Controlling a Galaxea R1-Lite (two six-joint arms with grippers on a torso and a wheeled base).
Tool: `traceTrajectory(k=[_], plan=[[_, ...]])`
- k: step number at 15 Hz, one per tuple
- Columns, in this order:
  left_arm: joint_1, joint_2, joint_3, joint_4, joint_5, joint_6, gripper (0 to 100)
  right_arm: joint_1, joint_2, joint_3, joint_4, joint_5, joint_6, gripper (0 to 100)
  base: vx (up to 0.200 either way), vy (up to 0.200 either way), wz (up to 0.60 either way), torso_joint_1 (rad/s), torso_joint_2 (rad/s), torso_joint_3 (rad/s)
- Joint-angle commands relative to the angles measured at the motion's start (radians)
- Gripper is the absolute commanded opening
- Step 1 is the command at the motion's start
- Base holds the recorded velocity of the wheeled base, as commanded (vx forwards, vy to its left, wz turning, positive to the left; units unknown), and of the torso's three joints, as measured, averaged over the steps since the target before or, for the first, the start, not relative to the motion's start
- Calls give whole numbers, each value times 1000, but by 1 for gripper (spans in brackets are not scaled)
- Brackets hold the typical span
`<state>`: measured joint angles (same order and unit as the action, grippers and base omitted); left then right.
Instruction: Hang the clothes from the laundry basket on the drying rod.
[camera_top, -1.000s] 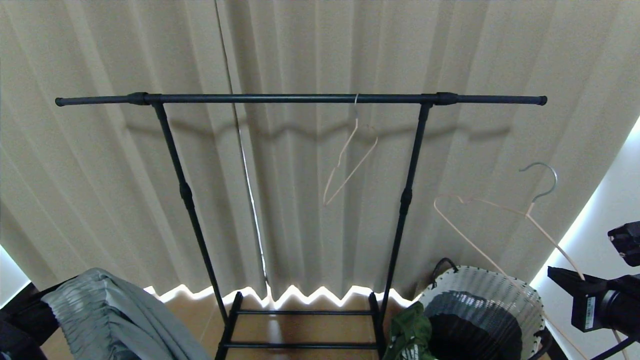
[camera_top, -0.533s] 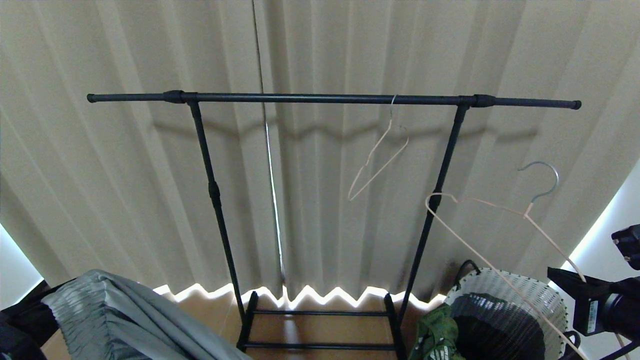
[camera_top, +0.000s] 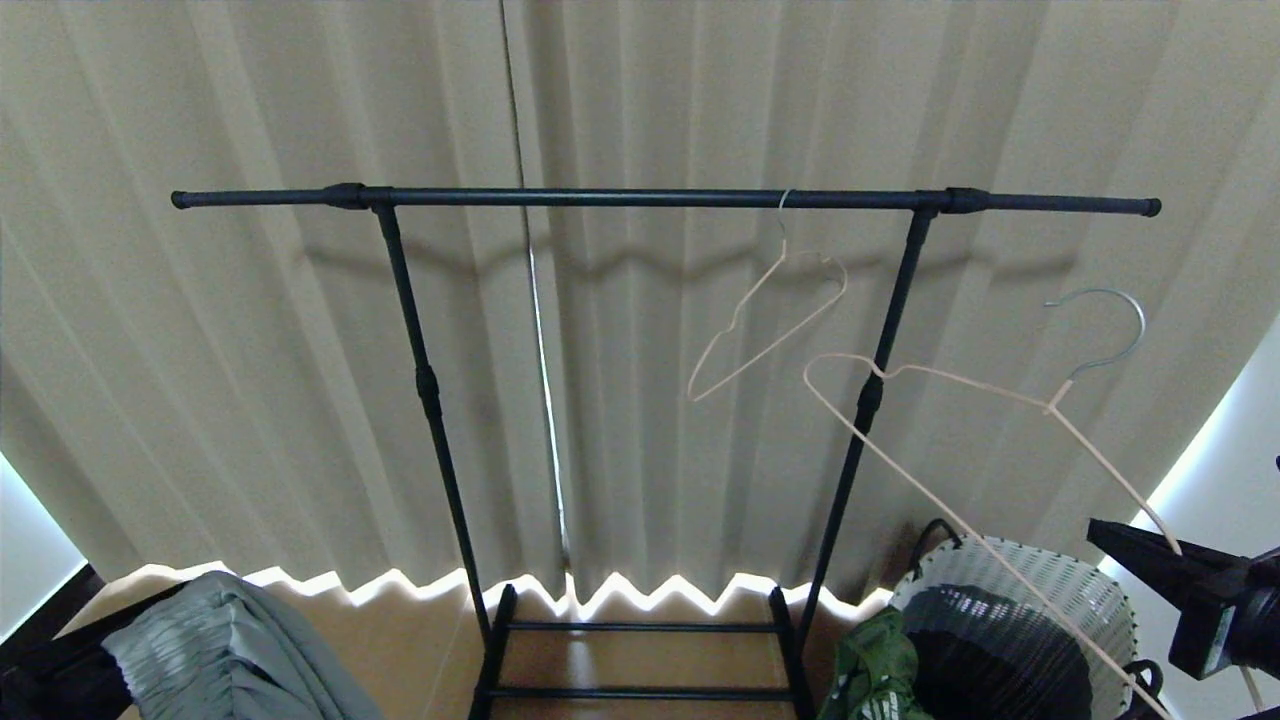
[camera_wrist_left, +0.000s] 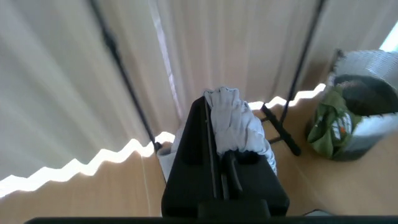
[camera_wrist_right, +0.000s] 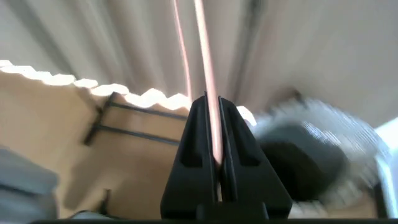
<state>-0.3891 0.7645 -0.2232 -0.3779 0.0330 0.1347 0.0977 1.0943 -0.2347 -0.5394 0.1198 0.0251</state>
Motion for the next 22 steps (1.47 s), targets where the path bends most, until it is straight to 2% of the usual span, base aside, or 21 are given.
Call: traceTrajectory(k=[1,5,6,7,9,10,11,13,14,15,16,17,19,20,22], plan=[[-20,41,-73,4,8,69,0,30,-37,-58,13,23,-2,0,0,0,0,0,0,0],[-27,338,-269,39,33,94,0,214,18,-123,13,26,1,0,0,0,0,0,0,0],[-31,368,-294,54,50,92,0,243,35,-123,10,26,1,0,0,0,0,0,0,0],[-53,460,-395,109,123,80,0,312,88,-129,-2,27,16,0,0,0,0,0,0,0],[-82,544,-527,178,139,54,0,402,159,-156,-4,37,93,0,0,0,0,0,0,0],[-85,556,-555,203,140,51,0,419,174,-169,-4,38,118,0,0,0,0,0,0,0],[-99,608,-700,343,168,17,0,452,223,-207,-5,50,170,0,0,0,0,0,0,0],[-109,693,-881,502,212,-83,0,458,243,-229,-5,93,171,0,0,0,0,0,0,0],[-112,719,-935,551,229,-113,0,465,242,-235,-5,107,171,0,0,0,0,0,0,0],[-114,773,-1035,648,269,-178,0,496,237,-245,-5,112,171,0,0,0,0,0,0,0],[-114,789,-1061,666,280,-198,0,507,236,-249,-4,112,170,0,0,0,0,0,0,0],[-114,854,-1130,697,326,-239,0,550,233,-255,-4,112,170,0,0,0,0,0,0,0],[-103,924,-1171,691,424,-244,0,588,227,-264,-4,112,171,0,0,0,0,0,0,0],[-99,977,-1208,689,515,-267,0,619,219,-270,-4,112,171,0,0,0,0,0,0,0],[-99,990,-1226,695,528,-276,0,649,211,-285,-2,112,170,0,0,0,0,0,0,0]])
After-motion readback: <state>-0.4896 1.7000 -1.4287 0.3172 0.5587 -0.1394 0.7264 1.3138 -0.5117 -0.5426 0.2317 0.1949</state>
